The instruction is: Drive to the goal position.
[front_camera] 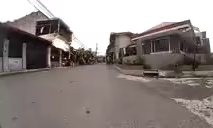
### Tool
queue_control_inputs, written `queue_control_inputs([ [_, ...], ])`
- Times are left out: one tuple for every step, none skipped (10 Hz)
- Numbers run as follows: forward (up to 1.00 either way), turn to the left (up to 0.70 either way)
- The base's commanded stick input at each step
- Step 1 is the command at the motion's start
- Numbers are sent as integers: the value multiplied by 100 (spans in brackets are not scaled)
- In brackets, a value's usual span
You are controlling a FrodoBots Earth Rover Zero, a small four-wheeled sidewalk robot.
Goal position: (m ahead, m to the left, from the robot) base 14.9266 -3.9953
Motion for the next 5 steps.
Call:
queue_control_inputs([
  [100, 0],
  [100, 0],
  [100, 0],
  [100, 0],
  [100, 0],
])
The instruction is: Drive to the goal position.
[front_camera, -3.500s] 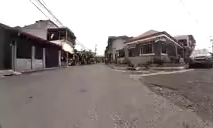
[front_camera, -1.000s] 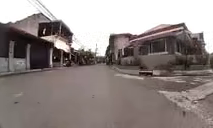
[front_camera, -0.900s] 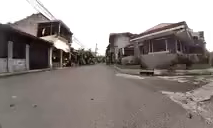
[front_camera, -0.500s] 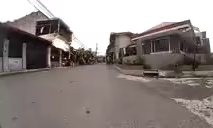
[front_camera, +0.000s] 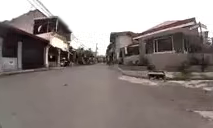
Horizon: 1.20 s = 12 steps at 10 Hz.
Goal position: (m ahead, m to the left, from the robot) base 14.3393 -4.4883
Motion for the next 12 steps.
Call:
queue_control_inputs([
  [100, 0],
  [100, 0],
  [100, 0],
  [100, 0],
  [100, 0],
  [100, 0],
  [100, 0],
  [100, 0],
  [100, 0],
  [100, 0],
  [100, 0],
  [100, 0],
])
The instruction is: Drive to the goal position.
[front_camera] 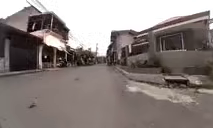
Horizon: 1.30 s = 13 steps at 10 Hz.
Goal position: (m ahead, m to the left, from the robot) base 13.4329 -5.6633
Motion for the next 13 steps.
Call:
queue_control_inputs([
  [100, 0],
  [100, 0],
  [100, 0],
  [100, 0],
  [100, 0],
  [100, 0],
  [100, 0],
  [100, 0],
  [100, 0],
  [100, 0],
  [100, 0],
  [100, 0],
  [100, 0],
])
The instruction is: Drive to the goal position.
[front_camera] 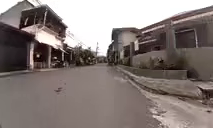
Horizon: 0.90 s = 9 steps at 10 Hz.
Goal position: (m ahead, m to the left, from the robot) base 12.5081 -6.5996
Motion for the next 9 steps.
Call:
queue_control_inputs([
  [100, 0],
  [100, 0],
  [100, 0],
  [100, 0],
  [100, 0],
  [100, 0],
  [100, 0],
  [100, 0],
  [100, 0],
])
